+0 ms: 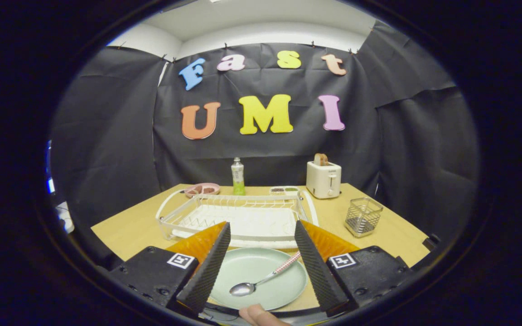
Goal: Take the plate from the dish rack, then take the spoon from the basket and place it into the plate.
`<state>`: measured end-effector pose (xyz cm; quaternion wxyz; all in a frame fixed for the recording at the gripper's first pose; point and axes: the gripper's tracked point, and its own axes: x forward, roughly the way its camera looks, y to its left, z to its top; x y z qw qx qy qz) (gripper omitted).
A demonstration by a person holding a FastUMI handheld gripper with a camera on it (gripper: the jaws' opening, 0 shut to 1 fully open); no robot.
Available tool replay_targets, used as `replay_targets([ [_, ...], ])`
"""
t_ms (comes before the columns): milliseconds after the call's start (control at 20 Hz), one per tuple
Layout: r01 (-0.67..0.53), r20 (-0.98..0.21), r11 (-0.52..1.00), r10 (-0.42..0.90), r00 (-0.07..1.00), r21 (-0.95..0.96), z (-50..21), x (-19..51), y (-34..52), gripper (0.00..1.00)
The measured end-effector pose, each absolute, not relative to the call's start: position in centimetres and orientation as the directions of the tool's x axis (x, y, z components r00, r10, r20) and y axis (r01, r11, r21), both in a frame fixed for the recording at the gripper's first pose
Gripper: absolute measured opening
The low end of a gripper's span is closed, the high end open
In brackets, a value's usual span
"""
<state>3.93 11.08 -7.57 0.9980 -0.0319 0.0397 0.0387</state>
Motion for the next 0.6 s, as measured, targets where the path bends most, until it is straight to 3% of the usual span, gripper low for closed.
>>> replay_targets([
  [450,-0.087,0.005,0.996,0.087,0.996,-0.009,-3.4,-0.5,7.6,0.99],
  [600,-0.034,0.021,0.999,0.035,0.999,-0.029,-2.6,-1.8,5.6,0.99],
])
